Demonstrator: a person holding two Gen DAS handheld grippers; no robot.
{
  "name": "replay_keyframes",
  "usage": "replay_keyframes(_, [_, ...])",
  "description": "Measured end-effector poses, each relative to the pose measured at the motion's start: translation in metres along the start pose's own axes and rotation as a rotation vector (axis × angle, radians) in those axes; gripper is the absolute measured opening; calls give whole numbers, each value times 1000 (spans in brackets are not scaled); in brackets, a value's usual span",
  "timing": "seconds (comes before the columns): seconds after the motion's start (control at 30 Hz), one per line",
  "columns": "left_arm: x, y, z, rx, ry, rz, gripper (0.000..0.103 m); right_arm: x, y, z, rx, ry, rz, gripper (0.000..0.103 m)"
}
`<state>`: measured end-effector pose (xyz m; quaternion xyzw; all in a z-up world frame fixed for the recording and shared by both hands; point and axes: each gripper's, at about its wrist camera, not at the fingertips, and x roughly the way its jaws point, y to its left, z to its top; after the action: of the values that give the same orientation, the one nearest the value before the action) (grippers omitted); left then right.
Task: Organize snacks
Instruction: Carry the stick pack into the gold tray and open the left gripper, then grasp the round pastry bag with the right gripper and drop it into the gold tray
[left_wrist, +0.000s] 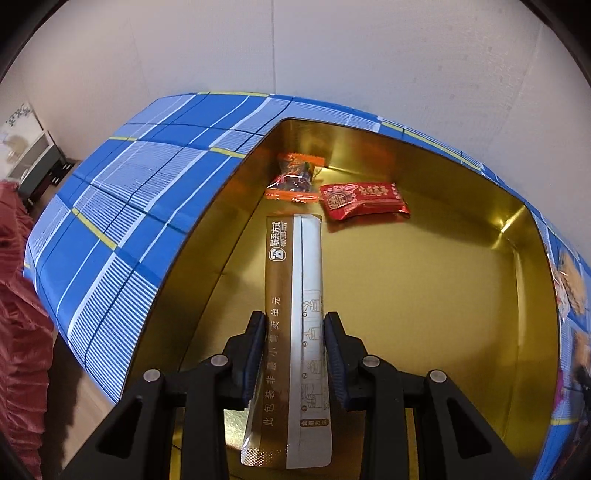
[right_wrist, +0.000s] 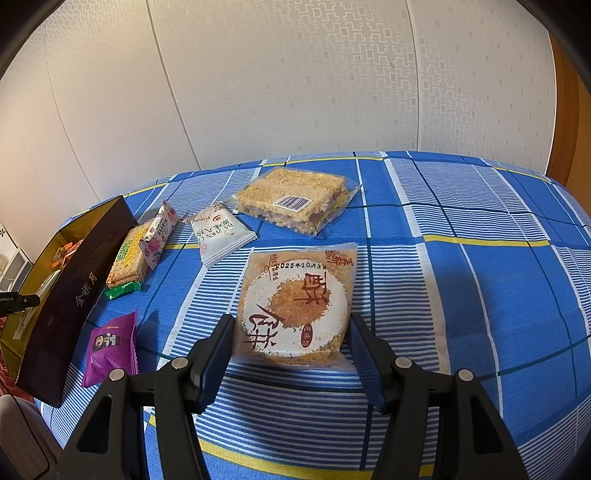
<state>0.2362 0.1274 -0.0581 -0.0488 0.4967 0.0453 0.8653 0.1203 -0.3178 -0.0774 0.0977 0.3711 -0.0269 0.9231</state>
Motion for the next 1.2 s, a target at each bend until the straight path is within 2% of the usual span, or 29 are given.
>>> replay_keyframes(0.2, [-10, -7, -10, -2, -32, -14, 36, 0, 0, 0, 0, 0, -1, 62])
replay_keyframes(0.3, [-18, -16, -17, 26, -63, 2, 47, 0, 0, 0, -1, 0, -1, 62])
replay_keyframes(0.4, [-27, -25, -24, 39, -92, -29, 50, 0, 0, 0, -1, -1, -2, 62])
replay_keyframes(0.63, [-37, -42, -40, 74, -94, -61, 57, -1, 1, -2, 3, -6, 6, 59])
replay_keyframes(0.9, [-49, -59, -55, 132, -161, -47, 76, -11, 4, -5, 36, -29, 96, 59])
replay_keyframes(1.0, [-51, -63, -62, 175, -203, -41, 78, -18, 11, -9, 28, -53, 141, 59])
replay_keyframes(1.1, [-50, -63, -66, 201, -230, -47, 80, -20, 22, -14, 17, -40, 170, 59])
replay_keyframes(1.2, [-44, -58, -68, 202, -223, -68, 82, -21, 38, -16, 0, -22, 201, 59])
